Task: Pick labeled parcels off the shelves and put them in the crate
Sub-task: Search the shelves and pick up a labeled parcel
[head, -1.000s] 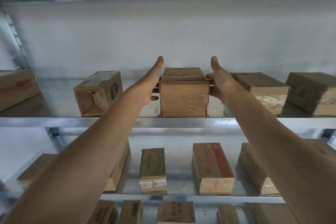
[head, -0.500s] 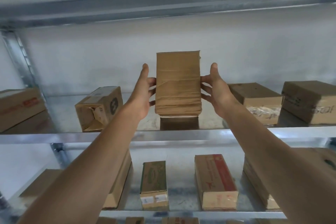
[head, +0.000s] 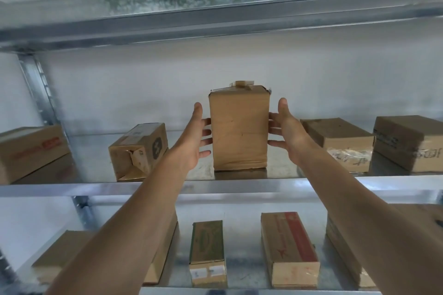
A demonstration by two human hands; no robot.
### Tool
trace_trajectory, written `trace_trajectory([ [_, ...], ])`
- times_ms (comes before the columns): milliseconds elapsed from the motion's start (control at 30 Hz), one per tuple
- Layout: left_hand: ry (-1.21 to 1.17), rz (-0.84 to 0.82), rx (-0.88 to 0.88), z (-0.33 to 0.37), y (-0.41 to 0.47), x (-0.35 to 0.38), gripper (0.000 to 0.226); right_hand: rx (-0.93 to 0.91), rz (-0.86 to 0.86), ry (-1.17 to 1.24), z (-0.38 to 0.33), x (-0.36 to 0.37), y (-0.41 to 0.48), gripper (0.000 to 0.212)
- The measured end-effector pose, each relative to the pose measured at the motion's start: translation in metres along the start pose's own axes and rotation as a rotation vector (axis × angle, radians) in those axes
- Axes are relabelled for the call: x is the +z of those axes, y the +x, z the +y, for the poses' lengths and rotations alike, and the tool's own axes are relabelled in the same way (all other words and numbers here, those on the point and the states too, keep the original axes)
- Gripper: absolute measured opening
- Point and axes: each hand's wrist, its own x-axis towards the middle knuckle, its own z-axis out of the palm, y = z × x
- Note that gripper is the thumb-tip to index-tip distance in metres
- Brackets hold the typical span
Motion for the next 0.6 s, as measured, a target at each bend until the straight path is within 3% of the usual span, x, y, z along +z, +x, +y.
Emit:
trace_trajectory([
  [100, -0.025, 0.000, 0.014, 0.004, -0.002, 0.000, 0.062, 0.011, -0.012, -0.033, -0.005, 0.000, -0.004, 0.068],
  [267, -0.115, -0.018, 0.070, 0.002, -0.005, -0.005, 0.073, -0.042, 0.017, 0.115, -0.004, -0.002, -0.009, 0.060],
  [400, -0.175, -0.079, 0.107, -0.002, -0.005, -0.007, 0.079, -0.078, 0.030, 0.167, 0.002, -0.001, -0.007, 0.075],
  [600, -0.153, -0.083, 0.122, -0.003, -0.008, -0.002, 0.079, -0.086, -0.024, 0.171, 0.009, 0.002, -0.005, 0.077],
])
